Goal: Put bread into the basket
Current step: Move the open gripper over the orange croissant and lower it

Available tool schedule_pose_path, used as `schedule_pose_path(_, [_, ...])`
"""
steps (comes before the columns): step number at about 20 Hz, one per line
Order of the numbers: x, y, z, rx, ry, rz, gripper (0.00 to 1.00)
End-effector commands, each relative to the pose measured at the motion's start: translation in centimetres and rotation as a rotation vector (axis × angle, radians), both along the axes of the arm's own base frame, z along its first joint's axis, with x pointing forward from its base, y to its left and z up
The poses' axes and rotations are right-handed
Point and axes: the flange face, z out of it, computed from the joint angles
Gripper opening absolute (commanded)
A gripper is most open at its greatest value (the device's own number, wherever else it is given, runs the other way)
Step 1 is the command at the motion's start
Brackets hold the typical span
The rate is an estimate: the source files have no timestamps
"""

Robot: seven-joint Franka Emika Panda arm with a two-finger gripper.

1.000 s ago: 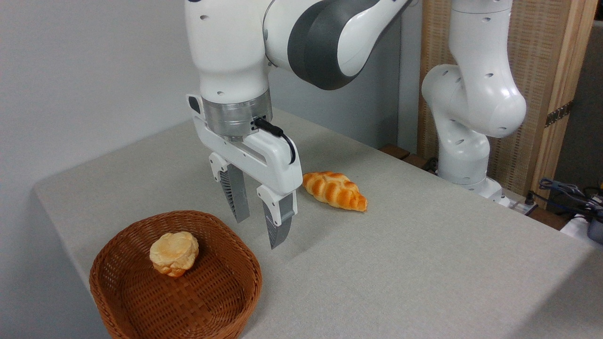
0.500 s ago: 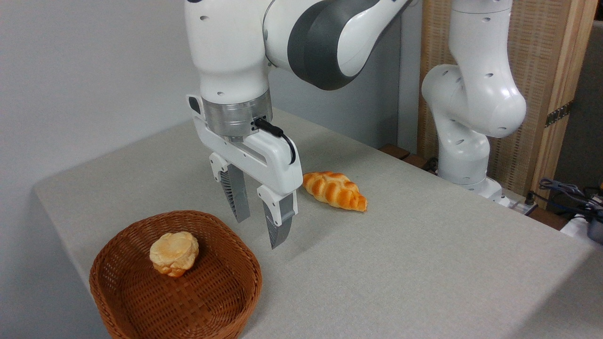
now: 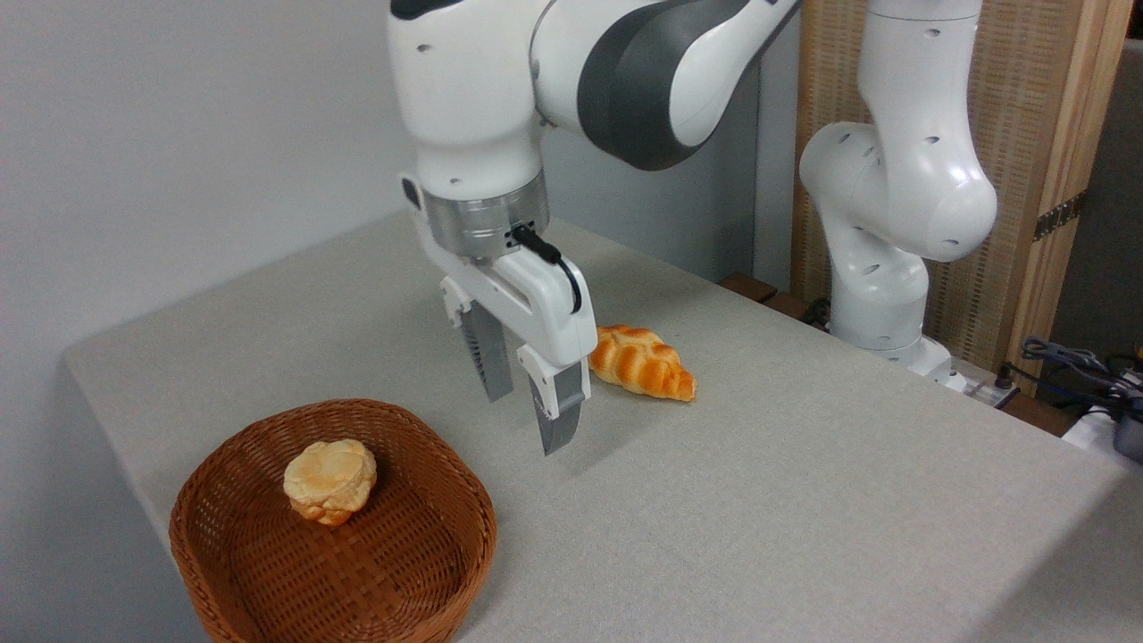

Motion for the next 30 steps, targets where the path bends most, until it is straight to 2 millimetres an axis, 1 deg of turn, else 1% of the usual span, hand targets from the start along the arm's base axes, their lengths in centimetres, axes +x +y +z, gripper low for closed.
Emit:
schedule_pose_path(1, [-3.2, -2.1, 1.2, -0.042, 0.038, -0.313, 1.00])
schedule_pose_path(4, [-4.7, -4.5, 1.2, -0.049, 0.088, -0.528, 1.00])
schedule_pose_path(5, [-5.2, -5.5, 1.4, -0.017, 0.100, -0.581, 1.00])
schedule_pose_path(6, [-5.7, -7.1, 1.4, 0.011, 0.115, -0.633, 1.00])
schedule_pose_path(7, [-6.7, -9.1, 0.9, 0.046, 0.131, -0.700, 1.00])
schedule_pose_path(9, [-8.1, -11.9, 0.0, 0.093, 0.153, -0.789, 1.00])
schedule_pose_path(11, [-9.2, -14.2, -0.9, 0.119, 0.172, -0.856, 1.00])
schedule_pose_path(13, [-10.0, -15.9, -1.5, 0.128, 0.186, -0.906, 1.00])
schedule_pose_path(14, [-10.7, -17.0, -2.2, 0.137, 0.198, -0.968, 1.00])
schedule_pose_path(17, [-12.1, -18.4, -3.9, 0.148, 0.238, -1.036, 1.00])
schedule_pose_path(18, [-12.6, -18.8, -4.6, 0.170, 0.254, -1.061, 1.00])
schedule_pose_path(19, [-13.4, -19.3, -5.8, 0.209, 0.281, -1.112, 1.00])
schedule_pose_path(20, [-13.8, -19.5, -6.4, 0.229, 0.295, -1.143, 1.00])
schedule_pose_path(24, [-15.0, -20.0, -7.5, 0.255, 0.321, -1.188, 1.00])
schedule_pose_path(26, [-15.4, -19.7, -8.5, 0.295, 0.346, -1.210, 1.00])
schedule_pose_path(28, [-16.0, -20.1, -9.3, 0.303, 0.364, -1.231, 1.00])
schedule_pose_path(30, [-15.9, -20.1, -9.4, 0.317, 0.368, -1.240, 1.00])
